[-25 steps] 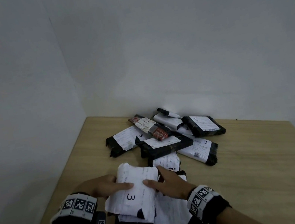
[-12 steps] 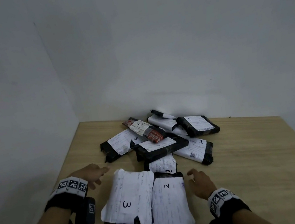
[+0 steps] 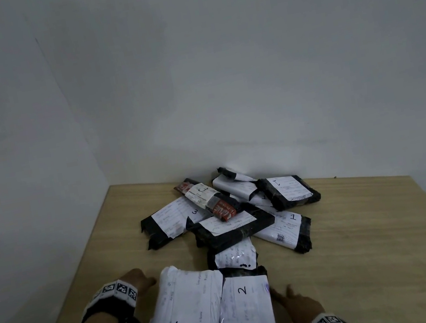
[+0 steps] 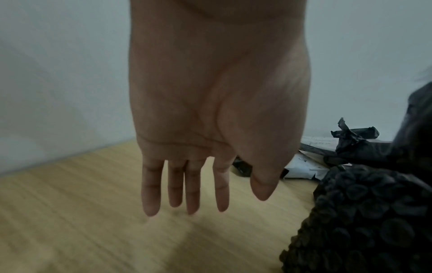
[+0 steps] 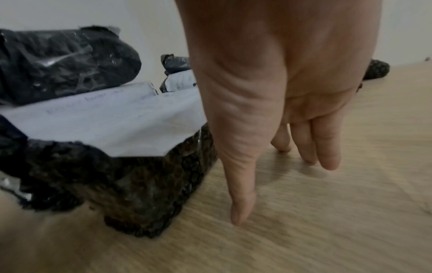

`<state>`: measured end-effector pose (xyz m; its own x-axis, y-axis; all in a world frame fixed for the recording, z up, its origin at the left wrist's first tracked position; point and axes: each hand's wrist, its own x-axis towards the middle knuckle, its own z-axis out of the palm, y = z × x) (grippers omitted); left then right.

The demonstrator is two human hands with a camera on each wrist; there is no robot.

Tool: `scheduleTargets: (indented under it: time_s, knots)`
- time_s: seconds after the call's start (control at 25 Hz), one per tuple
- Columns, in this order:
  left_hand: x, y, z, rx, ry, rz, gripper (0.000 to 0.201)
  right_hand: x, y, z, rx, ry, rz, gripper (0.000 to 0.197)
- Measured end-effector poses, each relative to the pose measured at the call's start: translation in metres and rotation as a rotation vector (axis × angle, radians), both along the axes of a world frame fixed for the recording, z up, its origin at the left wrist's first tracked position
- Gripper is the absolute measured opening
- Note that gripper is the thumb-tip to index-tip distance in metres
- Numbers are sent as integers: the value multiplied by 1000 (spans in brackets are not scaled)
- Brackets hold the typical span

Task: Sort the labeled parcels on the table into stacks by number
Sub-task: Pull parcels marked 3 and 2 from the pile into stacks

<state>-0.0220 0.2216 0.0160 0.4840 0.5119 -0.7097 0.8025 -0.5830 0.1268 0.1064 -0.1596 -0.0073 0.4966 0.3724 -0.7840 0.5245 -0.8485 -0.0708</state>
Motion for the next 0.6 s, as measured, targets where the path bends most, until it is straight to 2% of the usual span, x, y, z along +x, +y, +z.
scheduleTargets:
  time_s: [0.08, 0.16, 0.24, 0.36, 0.44, 0.48, 0.52, 0.56, 0.6]
  knots:
    - [4, -3, 7, -11, -49, 25, 43, -7, 5, 5, -22, -56, 34, 99]
    - [9, -8, 14, -43, -124, 63, 46, -20, 4, 15, -33, -72, 37, 71]
    - [12, -11, 17, -79, -212, 146, 43, -33, -2, 9, -58, -153, 78, 57]
    - [11, -18, 18, -69, -325, 267, 43, -41, -14, 0, 145, -503, 179, 56]
    - [10, -18, 23, -46, -376, 349, 49, -50, -19, 4, 16, -429, 231, 49]
    - [10, -17, 27, -40, -394, 377, 51, -51, -19, 7, 27, -474, 268, 46]
    - [8, -15, 30, -31, -393, 386, 53, -47, -20, 3, 22, -461, 239, 44]
    - [7, -13, 32, -19, -372, 383, 55, -46, -16, 8, -49, -299, 139, 44]
    - [5, -12, 34, -8, -348, 379, 58, -45, -17, 2, 56, -264, 74, 46]
